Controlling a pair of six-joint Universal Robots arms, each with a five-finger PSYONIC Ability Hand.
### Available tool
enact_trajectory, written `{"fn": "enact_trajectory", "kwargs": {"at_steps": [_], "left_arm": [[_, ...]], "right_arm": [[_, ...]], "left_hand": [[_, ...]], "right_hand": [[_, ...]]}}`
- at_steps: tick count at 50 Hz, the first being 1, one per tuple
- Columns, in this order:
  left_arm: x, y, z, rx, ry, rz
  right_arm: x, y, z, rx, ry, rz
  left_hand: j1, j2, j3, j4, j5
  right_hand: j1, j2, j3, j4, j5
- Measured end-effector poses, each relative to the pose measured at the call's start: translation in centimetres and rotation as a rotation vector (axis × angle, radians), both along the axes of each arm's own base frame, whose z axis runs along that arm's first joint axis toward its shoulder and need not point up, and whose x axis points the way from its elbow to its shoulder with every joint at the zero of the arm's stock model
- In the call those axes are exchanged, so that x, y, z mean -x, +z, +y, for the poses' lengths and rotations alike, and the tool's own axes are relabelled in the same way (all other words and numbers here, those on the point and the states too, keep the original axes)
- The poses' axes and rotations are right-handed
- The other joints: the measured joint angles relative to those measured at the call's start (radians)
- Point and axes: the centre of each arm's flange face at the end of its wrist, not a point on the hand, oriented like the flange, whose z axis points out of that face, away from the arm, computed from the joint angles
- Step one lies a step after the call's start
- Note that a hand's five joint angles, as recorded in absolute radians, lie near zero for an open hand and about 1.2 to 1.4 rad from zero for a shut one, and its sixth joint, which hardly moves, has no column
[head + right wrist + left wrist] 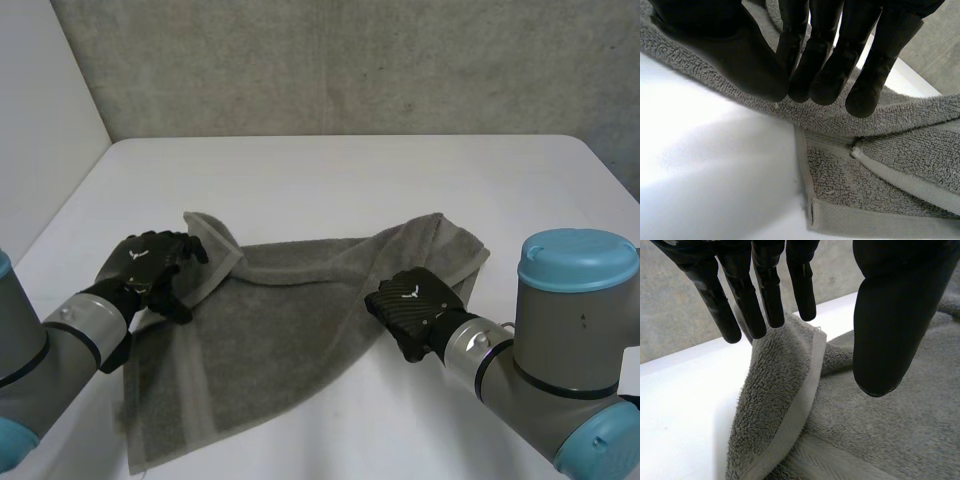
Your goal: Fold the towel.
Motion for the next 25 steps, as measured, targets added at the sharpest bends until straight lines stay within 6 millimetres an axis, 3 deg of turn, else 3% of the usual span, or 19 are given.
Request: {"fn": "enact_trajectory", "kwargs": {"at_steps": [16,25], "left_arm": [[-0.1,0.2,1.3,-0.005,-0.006,-0.001],[-0.3,-0.1,2.4,-0.035,-0.009,-0.008]], "right_arm": [[-0.5,-0.5,-0.4,-0.011,-0.002,-0.014],[1.2,-1.3,-1.8,-0.015,-0.147,0.034]], "left_hand": [[-0.016,-0.016,-0.017,-0.018,-0.017],[-0.057,-0.058,-0.059,-0.059,-0.059]], "right_hand": [[-0.003,-0.002,-0.007,-0.007,-0.01],[-0.428,-0.401,-0.424,-0.421,-0.437]]}}
